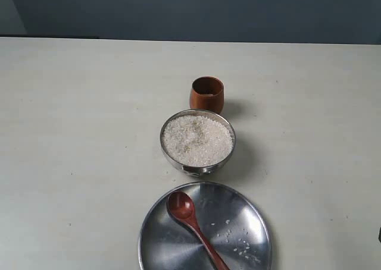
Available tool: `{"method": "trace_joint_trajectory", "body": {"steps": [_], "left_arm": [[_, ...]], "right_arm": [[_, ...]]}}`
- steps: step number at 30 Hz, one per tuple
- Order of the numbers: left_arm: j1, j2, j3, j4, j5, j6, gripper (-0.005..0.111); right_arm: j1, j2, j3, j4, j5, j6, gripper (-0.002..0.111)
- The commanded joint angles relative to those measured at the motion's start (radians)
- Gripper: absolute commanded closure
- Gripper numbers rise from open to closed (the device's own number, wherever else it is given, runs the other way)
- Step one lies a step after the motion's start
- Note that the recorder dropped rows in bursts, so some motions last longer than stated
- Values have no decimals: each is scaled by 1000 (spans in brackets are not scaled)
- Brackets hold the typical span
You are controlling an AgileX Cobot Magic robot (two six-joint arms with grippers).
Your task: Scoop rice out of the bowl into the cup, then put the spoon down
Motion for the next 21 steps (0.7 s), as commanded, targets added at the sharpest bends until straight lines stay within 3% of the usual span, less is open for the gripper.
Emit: {"method": "trace_joint_trajectory", "body": {"steps": [1, 21], "left_arm": [[-2, -7, 3, 4, -11, 1, 106], [-2, -7, 3, 4, -11, 1, 106]], "right_arm": [[-5, -6, 1, 25, 0, -14, 108], [-5, -6, 1, -128, -19, 262, 108]]}}
